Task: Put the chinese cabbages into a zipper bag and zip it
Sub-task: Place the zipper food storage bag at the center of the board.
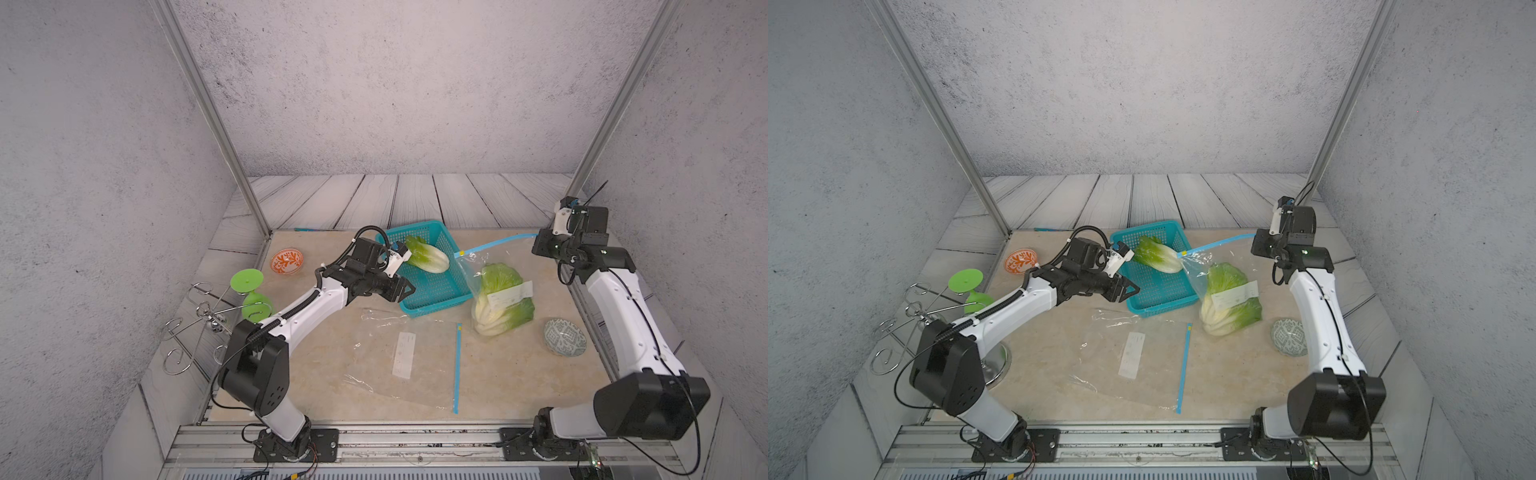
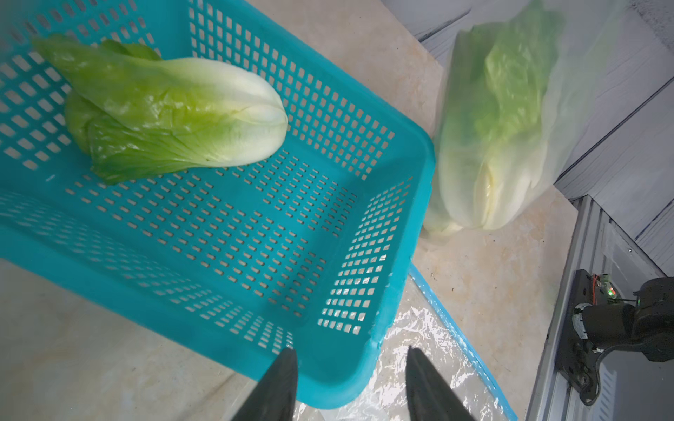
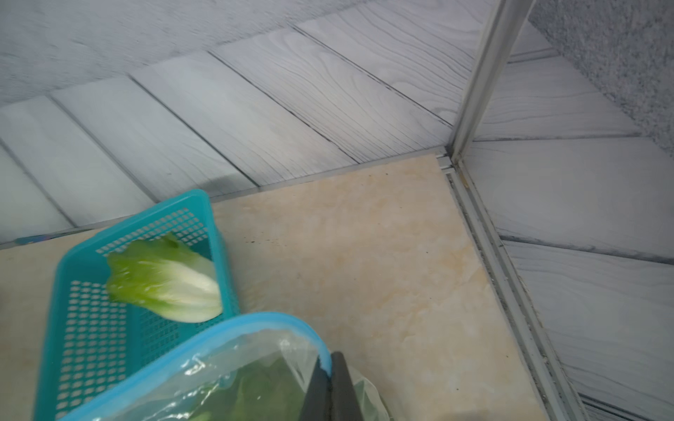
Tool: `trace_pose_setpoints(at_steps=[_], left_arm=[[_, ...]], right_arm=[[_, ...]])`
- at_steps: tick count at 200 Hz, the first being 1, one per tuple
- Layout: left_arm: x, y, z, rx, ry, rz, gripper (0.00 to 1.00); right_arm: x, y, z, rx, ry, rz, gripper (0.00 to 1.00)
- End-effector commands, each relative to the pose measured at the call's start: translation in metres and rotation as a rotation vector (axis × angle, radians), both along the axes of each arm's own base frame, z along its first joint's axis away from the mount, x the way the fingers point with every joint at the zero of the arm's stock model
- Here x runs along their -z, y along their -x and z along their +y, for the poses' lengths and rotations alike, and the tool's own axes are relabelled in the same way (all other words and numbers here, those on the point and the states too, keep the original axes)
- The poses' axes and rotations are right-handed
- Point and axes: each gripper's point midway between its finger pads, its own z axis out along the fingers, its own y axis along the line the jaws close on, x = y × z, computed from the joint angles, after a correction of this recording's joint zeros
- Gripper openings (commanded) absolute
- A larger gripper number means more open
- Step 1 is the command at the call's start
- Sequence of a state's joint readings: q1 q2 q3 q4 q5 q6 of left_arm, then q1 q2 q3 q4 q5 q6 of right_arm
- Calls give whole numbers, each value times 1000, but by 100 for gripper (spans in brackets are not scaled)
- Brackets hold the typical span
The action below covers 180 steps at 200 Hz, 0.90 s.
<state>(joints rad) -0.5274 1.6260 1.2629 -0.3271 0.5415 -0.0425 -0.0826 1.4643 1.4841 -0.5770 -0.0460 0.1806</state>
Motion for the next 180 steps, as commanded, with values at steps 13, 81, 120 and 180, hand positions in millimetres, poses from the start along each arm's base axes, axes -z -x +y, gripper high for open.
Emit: trace_pose_setpoints(at_steps=[13,81,120,180], left_arm=[[-24,-4,-1,10,23,-62,51],[-13,-13,18,-69,-56,-55,51],[-19,-30,33,-186,-36,-31,50],[-25,-23,97,-465,-165,24,48]], right_arm=[[-1,-43,-56,133,34,-53,0],[25,-88,-107,322,102,-6,0],[36,-94,-98,291,57,54,40],[10,-48,-35,197,8,31,60]])
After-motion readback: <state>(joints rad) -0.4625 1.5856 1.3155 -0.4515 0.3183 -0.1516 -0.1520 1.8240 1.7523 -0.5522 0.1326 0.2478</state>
